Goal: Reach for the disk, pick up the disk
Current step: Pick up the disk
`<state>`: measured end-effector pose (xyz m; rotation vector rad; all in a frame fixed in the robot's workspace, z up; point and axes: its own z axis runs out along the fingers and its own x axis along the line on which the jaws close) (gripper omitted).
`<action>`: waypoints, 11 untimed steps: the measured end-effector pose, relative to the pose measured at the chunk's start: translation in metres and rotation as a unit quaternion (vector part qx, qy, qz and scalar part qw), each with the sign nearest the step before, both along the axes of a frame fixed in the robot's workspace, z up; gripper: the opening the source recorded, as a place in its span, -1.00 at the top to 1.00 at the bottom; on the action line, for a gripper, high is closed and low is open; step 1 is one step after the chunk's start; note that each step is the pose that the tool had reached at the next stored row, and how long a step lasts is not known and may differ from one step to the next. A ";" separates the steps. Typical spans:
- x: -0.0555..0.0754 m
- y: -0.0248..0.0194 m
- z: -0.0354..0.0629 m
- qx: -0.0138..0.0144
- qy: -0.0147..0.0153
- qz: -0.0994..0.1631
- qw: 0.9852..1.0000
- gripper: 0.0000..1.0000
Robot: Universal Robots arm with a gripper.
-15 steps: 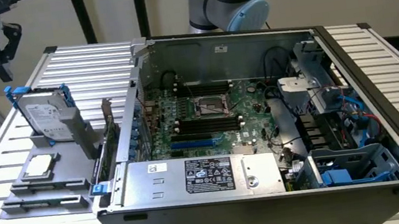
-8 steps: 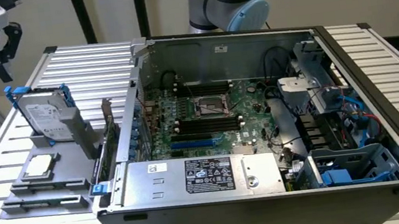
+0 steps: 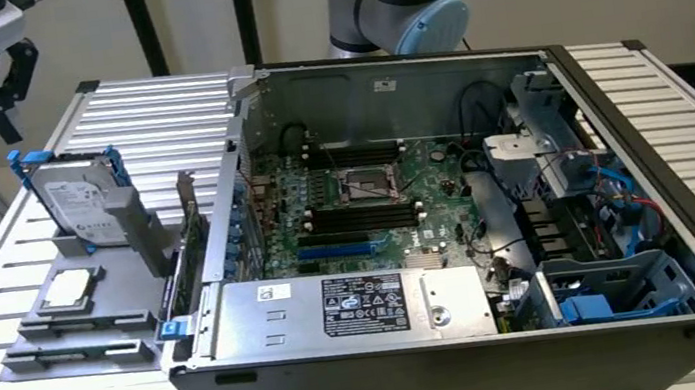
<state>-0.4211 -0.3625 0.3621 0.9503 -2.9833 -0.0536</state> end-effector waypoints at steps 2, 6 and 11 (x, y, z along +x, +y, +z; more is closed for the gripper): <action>0.000 0.0000 -0.0001 0.000 0.000 0.018 1.000 0.79; 0.000 0.0000 -0.0001 0.000 0.000 0.054 0.999 0.79; 0.000 0.0000 -0.0002 0.000 0.000 0.091 0.996 0.79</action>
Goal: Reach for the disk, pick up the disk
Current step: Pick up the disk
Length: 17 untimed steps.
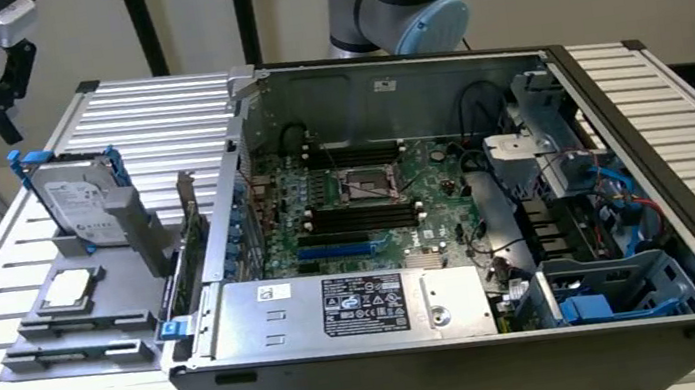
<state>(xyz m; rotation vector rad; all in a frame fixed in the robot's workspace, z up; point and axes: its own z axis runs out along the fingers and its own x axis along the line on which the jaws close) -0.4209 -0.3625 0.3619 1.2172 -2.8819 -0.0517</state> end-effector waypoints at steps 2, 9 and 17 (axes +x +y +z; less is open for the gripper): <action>0.000 0.0000 0.0000 0.000 0.000 0.015 1.000 0.79; 0.000 0.0000 -0.0003 0.000 0.000 0.071 0.997 0.79; 0.001 0.0000 -0.0005 0.000 0.000 0.123 0.992 0.79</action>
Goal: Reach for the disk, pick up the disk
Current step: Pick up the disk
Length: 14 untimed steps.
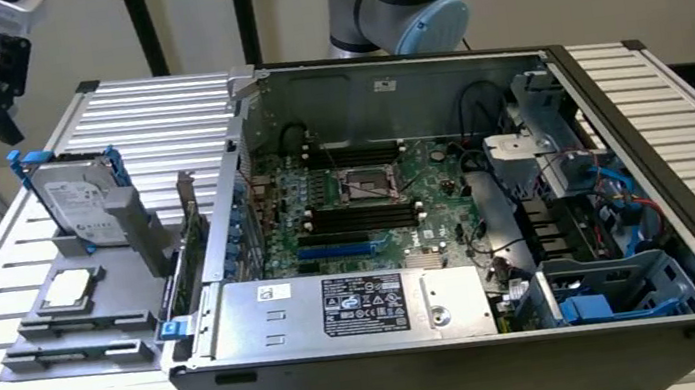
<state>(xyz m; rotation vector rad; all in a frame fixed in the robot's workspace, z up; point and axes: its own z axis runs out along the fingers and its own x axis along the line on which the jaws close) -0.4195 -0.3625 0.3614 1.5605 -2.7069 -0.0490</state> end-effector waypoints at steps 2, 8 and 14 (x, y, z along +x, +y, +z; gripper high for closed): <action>0.000 0.0000 -0.0001 0.000 0.000 0.011 1.000 0.79; 0.001 0.0000 -0.0004 0.000 0.000 0.052 0.999 0.79; 0.002 0.0000 -0.0010 0.000 0.000 0.086 0.996 0.79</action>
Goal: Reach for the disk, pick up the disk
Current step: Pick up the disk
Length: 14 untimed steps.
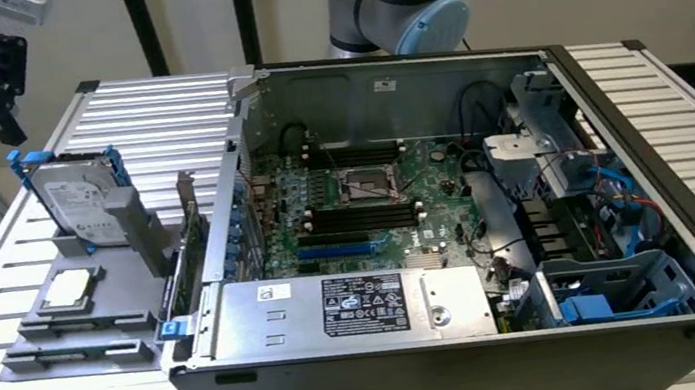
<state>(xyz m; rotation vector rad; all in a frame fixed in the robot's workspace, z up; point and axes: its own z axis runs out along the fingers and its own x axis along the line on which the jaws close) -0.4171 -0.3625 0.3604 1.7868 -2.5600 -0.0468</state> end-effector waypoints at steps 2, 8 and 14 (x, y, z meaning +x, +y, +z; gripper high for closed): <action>0.001 0.0000 -0.0003 0.000 0.000 0.009 1.000 0.79; 0.003 0.0002 -0.0014 0.000 0.000 0.032 0.999 0.79; 0.003 0.0022 -0.0024 0.000 -0.001 0.060 0.998 0.79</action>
